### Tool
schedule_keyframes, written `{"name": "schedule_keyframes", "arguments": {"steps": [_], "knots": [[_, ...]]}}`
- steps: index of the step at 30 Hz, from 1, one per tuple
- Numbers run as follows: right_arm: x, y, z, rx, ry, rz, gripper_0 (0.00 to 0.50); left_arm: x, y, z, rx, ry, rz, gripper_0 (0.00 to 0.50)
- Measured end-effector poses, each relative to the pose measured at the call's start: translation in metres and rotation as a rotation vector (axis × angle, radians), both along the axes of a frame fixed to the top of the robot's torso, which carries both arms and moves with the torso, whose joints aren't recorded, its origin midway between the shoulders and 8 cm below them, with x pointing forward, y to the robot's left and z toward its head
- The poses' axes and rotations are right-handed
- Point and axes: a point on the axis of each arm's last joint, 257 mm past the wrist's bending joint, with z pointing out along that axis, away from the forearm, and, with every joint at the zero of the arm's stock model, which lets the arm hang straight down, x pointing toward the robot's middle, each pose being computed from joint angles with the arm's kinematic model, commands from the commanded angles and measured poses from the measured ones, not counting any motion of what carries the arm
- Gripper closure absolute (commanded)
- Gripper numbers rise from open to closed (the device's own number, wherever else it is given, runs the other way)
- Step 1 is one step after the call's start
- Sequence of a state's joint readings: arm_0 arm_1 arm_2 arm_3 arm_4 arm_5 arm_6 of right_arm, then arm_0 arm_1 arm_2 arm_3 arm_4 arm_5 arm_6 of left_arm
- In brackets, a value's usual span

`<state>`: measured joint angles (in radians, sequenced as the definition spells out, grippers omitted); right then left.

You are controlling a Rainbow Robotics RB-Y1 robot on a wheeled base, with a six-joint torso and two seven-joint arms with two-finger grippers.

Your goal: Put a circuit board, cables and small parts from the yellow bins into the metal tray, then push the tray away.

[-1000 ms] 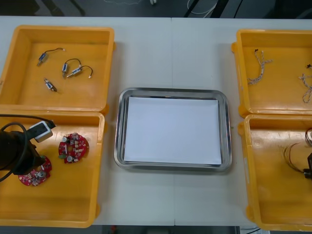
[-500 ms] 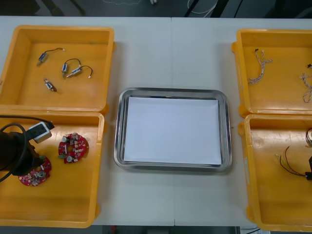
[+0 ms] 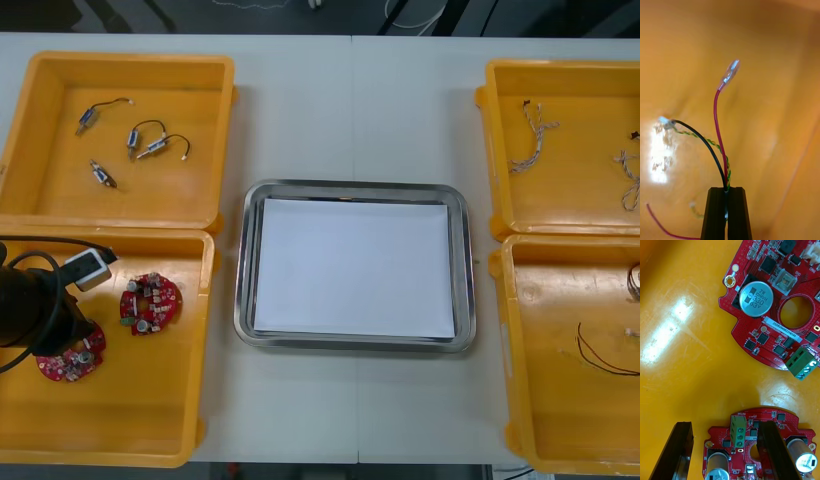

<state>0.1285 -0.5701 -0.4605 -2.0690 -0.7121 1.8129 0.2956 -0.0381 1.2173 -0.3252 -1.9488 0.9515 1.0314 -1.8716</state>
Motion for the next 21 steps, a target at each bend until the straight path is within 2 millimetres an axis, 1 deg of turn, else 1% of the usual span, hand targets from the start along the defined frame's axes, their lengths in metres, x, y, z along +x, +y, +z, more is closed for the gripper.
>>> {"name": "schedule_keyframes", "arguments": {"steps": [4, 8, 14, 19, 20, 21], "knots": [[-0.011, 0.006, 0.024, 0.002, 0.025, 0.082, 0.5, 0.0, 0.001, 0.0, 0.0, 0.001, 0.002, 0.0], [-0.001, 0.011, 0.049, -0.002, -0.012, 0.159, 0.5, 0.0, 0.001, -0.001, 0.002, 0.001, 0.001, 0.0], [0.012, 0.025, 0.081, 0.015, -0.051, 0.275, 0.5, -0.002, 0.0, -0.006, 0.001, 0.003, -0.003, 0.0], [0.015, 0.028, 0.104, -0.039, -0.07, 0.479, 0.5, -0.004, 0.0, -0.01, 0.002, 0.011, -0.005, 0.0], [0.015, 0.028, 0.108, -0.053, -0.076, 0.525, 0.5, -0.004, 0.0, -0.01, 0.003, 0.011, -0.005, 0.019], [0.016, 0.028, 0.113, -0.069, -0.082, 0.572, 0.5, -0.003, -0.001, -0.01, 0.003, 0.011, -0.006, 0.1]]}}
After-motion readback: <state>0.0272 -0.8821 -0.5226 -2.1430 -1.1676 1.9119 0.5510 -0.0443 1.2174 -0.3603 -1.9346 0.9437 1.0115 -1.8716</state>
